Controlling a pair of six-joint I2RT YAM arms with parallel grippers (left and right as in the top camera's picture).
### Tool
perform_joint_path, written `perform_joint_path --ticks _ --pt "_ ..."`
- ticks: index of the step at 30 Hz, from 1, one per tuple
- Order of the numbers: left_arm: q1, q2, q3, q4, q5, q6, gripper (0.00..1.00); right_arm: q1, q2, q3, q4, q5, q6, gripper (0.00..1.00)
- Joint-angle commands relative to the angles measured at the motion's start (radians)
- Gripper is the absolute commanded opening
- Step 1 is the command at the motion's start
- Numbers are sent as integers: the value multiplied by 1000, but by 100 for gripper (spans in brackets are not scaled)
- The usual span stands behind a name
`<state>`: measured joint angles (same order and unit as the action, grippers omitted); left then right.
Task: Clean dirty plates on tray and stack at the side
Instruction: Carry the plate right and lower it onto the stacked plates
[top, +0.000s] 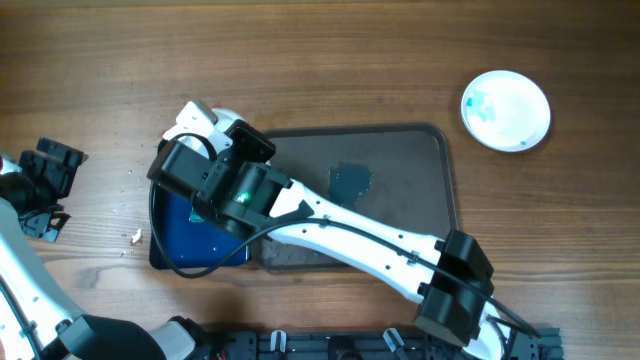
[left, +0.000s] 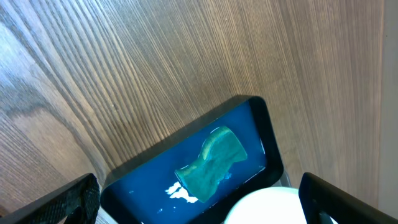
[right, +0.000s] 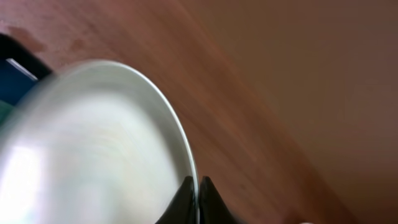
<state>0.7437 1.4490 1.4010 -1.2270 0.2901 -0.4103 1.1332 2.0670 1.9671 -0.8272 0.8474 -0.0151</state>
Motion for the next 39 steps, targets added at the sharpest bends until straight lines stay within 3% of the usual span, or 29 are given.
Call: perform_joint_path --ticks 1,2,3,5,7,8,10,11,12,13,16,18,22,26,32,39 --pt "8 -9 20 1 5 -13 100 2 -14 8 11 145 43 4" --pt "8 -9 20 1 5 -13 100 2 -16 8 1 -60 -87 4" --pt "8 -9 20 1 5 -13 100 0 -18 8 6 -32 -1 4" --pt "8 -9 20 1 5 -13 100 0 -12 8 -4 325 180 4" --pt "8 -9 20 1 5 -13 100 1 -18 8 -13 -27 -124 4" --pt "8 -9 20 1 5 -13 100 -2 -23 8 -10 -121 -117 4" --pt "8 -9 20 1 5 -13 100 -6 -21 8 -3 222 118 4" --pt "8 -9 20 1 5 -13 100 -8 -16 8 -2 303 148 4" --pt "8 -9 20 1 5 -13 100 -9 -16 8 -5 85 -43 4" --pt "8 -9 20 1 5 -13 100 -9 -22 8 -19 -99 -91 4" --pt "8 -9 20 1 5 -13 100 -19 -12 8 -68 191 202 5" --pt "8 -9 20 1 5 -13 100 -64 -12 8 -114 -13 264 4" --pt "8 -9 20 1 5 -13 100 -261 -12 8 -213 -391 518 4" --pt "8 -9 20 1 5 -13 100 -480 -19 8 -245 -659 546 4" --pt "8 -9 20 1 5 -13 100 -857 -22 8 -328 -795 565 4" --pt "8 -9 20 1 5 -13 100 -1287 -21 8 -427 -824 565 4"
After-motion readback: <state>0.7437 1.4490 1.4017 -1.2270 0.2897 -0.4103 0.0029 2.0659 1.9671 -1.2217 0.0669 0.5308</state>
